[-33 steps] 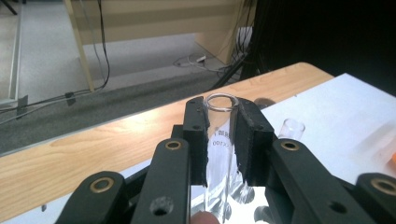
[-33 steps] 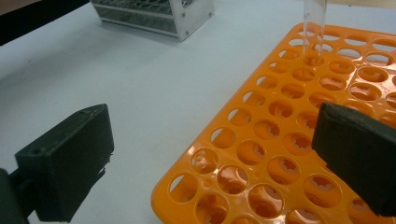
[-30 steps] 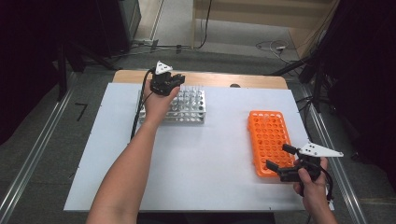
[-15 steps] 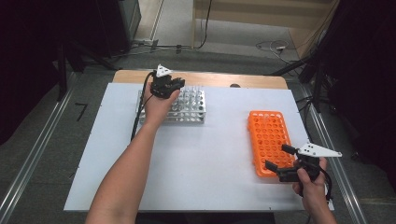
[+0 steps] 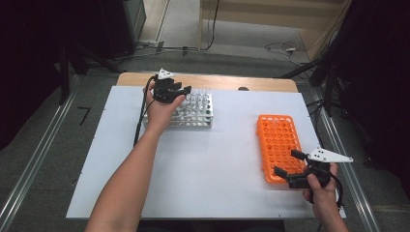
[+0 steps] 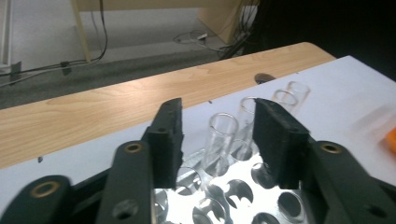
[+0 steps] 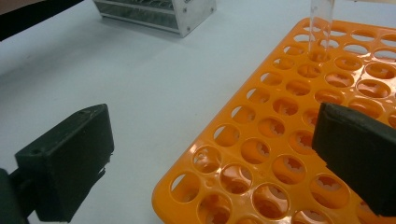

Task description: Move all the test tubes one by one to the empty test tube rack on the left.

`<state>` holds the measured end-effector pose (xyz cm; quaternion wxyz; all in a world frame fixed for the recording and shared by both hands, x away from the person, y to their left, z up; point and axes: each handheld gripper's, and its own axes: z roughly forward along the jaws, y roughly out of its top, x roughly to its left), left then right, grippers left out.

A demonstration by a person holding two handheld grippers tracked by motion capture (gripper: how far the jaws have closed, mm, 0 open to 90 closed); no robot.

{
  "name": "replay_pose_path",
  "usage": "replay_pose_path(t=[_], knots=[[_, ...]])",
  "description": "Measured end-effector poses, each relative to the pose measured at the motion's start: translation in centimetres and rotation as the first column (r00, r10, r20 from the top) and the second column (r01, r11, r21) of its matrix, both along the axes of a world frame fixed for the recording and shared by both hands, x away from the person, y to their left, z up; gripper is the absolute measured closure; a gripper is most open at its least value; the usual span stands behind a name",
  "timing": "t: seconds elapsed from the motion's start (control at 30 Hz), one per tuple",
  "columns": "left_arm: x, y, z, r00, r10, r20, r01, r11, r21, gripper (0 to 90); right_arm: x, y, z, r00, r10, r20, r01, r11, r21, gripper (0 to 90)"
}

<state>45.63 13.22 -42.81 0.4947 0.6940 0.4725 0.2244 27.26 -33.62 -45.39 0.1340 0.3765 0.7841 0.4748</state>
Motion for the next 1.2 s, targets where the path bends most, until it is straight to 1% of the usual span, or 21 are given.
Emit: replay_pose_path(t=[0.13, 0.23, 0.37, 0.47, 0.5, 0.63, 0.73, 0.83, 1.0, 1.1, 1.2], knots=[[-1.2, 0.3, 0.4, 0.9999, -0.011, 0.01, 0.012, 0.9997, -0.023, 34.2, 0.1, 0.0, -0.1, 1.0, -0.001, -0.002, 0.001, 1.0, -0.002, 0.0], [-2.2, 0.6, 0.6, 0.9995, -0.029, 0.015, 0.03, 0.9986, -0.044, 26.6, 0.2, 0.1, -0.1, 1.0, -0.001, -0.002, 0.001, 1.0, -0.002, 0.0], [-3.8, 0.9, 0.9, 0.9989, -0.045, 0.012, 0.046, 0.9976, -0.052, 15.0, 0.2, 0.2, -0.1, 1.0, -0.002, -0.001, 0.002, 1.0, -0.009, 0.0], [-5.0, 1.0, 0.8, 0.9986, -0.054, 0.003, 0.054, 0.9979, -0.037, 8.6, 0.3, 0.3, -0.1, 1.0, -0.003, -0.003, 0.003, 1.0, -0.009, 0.0], [-5.4, 1.1, 0.8, 0.9985, -0.055, 0.003, 0.055, 0.9978, -0.039, 7.1, 0.4, 0.4, -0.2, 1.0, -0.005, -0.003, 0.005, 0.9999, -0.01, 0.0], [-7.0, 1.6, 0.9, 0.9978, -0.065, 0.006, 0.066, 0.9971, -0.039, 3.1, 0.4, 0.5, -0.2, 0.9999, -0.013, -0.002, 0.012, 0.9999, -0.009, 0.0], [-8.3, 2.1, 1.0, 0.9971, -0.074, 0.016, 0.075, 0.9958, -0.053, 1.6, 0.4, 0.6, -0.1, 0.9999, -0.015, 0.002, 0.015, 0.9998, -0.012, 0.0], [-9.1, 2.5, 1.1, 0.9957, -0.092, 0.016, 0.092, 0.9943, -0.054, 0.0, 0.5, 0.5, 0.0, 0.9997, -0.023, 0.003, 0.023, 0.9997, -0.006, 0.0], [-10.9, 3.2, 1.4, 0.9941, -0.103, 0.036, 0.104, 0.9936, -0.043, 0.0, 0.6, 0.4, 0.1, 0.9996, -0.029, -0.001, 0.029, 0.9996, 0.003, 0.0], [-12.0, 3.5, 1.4, 0.9933, -0.108, 0.04, 0.11, 0.993, -0.043, 0.0, 0.6, 0.5, 0.1, 0.9996, -0.029, 0.001, 0.029, 0.9996, -0.002, 0.0], [-13.2, 3.9, 1.2, 0.9934, -0.107, 0.042, 0.109, 0.9926, -0.054, 0.0, 0.8, 0.5, 0.1, 0.9994, -0.035, -0.003, 0.035, 0.9994, -0.003, 0.0]])
